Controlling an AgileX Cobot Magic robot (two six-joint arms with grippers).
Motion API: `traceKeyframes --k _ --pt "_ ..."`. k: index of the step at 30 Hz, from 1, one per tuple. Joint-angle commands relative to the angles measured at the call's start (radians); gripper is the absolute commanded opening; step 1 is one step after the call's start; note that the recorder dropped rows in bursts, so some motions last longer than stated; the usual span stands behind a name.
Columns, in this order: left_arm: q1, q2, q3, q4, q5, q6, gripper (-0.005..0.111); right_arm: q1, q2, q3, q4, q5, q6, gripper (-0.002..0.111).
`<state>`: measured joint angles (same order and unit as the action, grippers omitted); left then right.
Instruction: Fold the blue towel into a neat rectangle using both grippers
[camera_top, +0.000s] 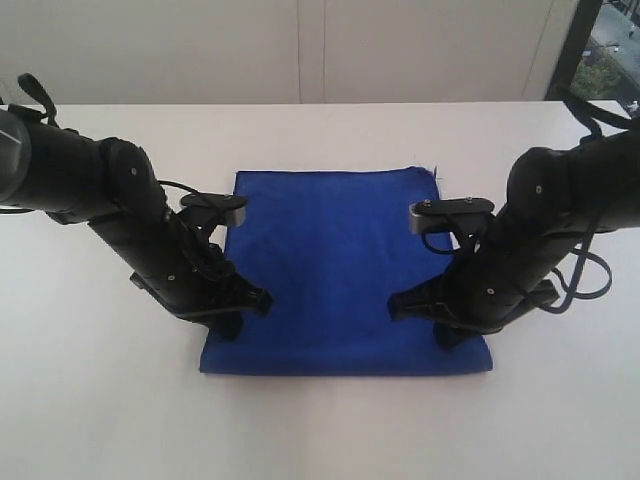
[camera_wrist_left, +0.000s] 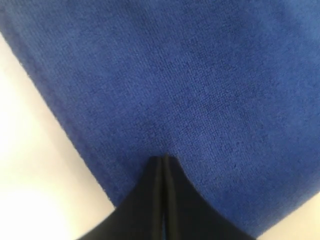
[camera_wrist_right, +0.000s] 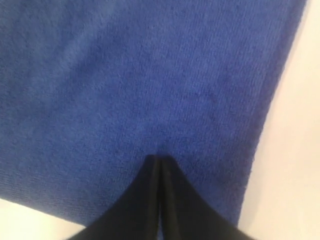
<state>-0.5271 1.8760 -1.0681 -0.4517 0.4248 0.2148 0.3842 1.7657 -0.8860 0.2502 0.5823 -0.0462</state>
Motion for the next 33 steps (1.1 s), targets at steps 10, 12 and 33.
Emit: traceKeyframes --k 10,12,33 --pt "-0.006 0.033 0.010 0.000 0.015 0.001 0.000 0.003 0.024 0.004 -0.049 0.059 0.005 0.000" --pt "-0.006 0.033 0.010 0.000 0.015 0.001 0.000 0.003 0.024 0.004 -0.049 0.078 0.005 0.000" --pt "-0.006 0.033 0.010 0.000 0.016 0.001 0.000 0.003 -0.070 0.011 -0.094 -0.024 0.104 0.000"
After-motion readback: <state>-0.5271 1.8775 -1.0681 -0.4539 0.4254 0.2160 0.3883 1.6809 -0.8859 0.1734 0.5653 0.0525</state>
